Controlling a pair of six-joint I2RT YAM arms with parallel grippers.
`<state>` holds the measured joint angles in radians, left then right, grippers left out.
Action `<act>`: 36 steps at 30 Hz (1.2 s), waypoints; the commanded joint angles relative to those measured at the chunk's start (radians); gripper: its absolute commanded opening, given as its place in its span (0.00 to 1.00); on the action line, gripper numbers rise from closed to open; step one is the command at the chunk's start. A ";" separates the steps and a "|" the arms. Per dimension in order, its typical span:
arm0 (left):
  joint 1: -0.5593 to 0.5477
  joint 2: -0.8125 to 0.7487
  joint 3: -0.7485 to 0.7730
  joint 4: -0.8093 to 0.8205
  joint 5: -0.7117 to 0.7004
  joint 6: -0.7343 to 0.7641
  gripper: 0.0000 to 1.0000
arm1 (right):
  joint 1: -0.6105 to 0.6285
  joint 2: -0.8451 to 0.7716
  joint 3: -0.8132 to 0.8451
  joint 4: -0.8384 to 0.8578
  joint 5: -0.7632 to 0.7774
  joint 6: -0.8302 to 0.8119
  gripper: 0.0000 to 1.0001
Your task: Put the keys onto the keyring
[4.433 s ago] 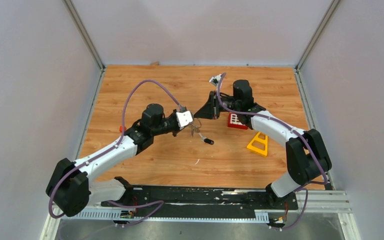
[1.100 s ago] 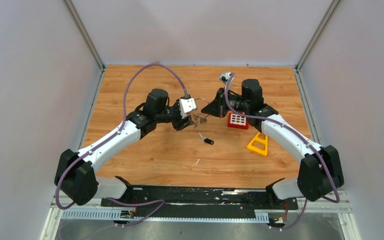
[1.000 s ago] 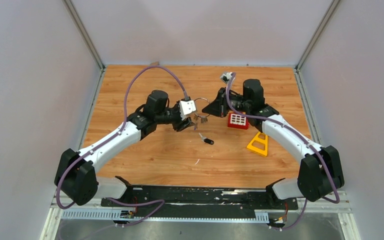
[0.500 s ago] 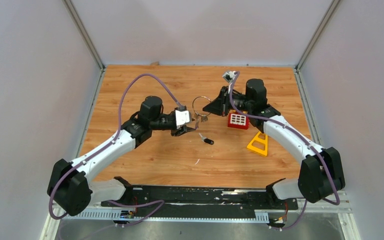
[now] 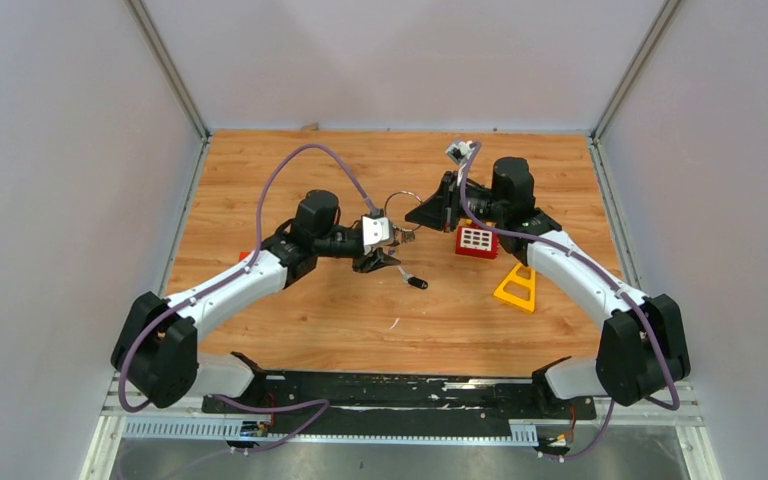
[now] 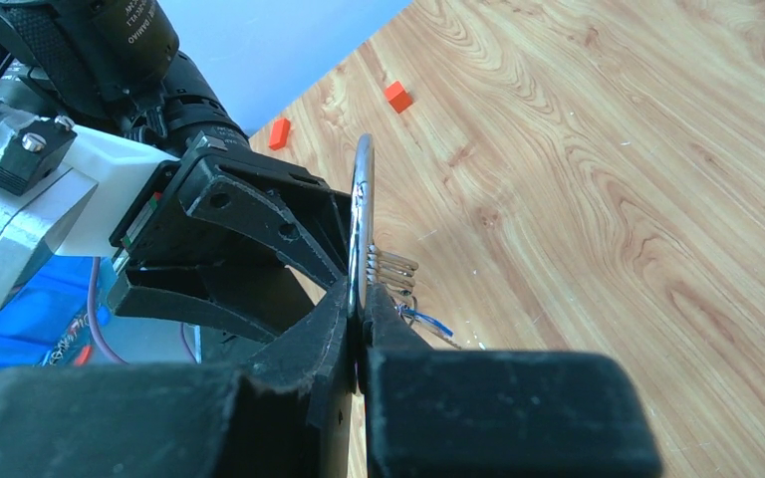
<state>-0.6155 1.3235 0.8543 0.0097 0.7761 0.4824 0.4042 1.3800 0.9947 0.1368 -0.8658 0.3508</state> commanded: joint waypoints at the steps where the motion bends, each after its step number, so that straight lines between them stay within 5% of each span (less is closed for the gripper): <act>1: -0.003 0.020 0.053 0.086 0.002 -0.051 0.51 | -0.003 -0.032 -0.002 0.064 -0.022 0.020 0.00; 13: -0.003 0.052 0.055 0.177 -0.040 -0.100 0.56 | -0.004 -0.032 -0.003 0.065 -0.024 0.016 0.00; 30: -0.003 0.077 0.058 0.212 -0.014 -0.177 0.26 | -0.014 -0.024 -0.007 0.064 -0.021 0.009 0.00; 36: -0.003 0.079 0.063 0.221 -0.032 -0.196 0.30 | -0.019 -0.026 -0.009 0.063 -0.021 0.007 0.00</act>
<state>-0.6155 1.4044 0.8734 0.1837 0.7467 0.3199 0.3939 1.3800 0.9806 0.1509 -0.8680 0.3511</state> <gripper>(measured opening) 0.262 0.044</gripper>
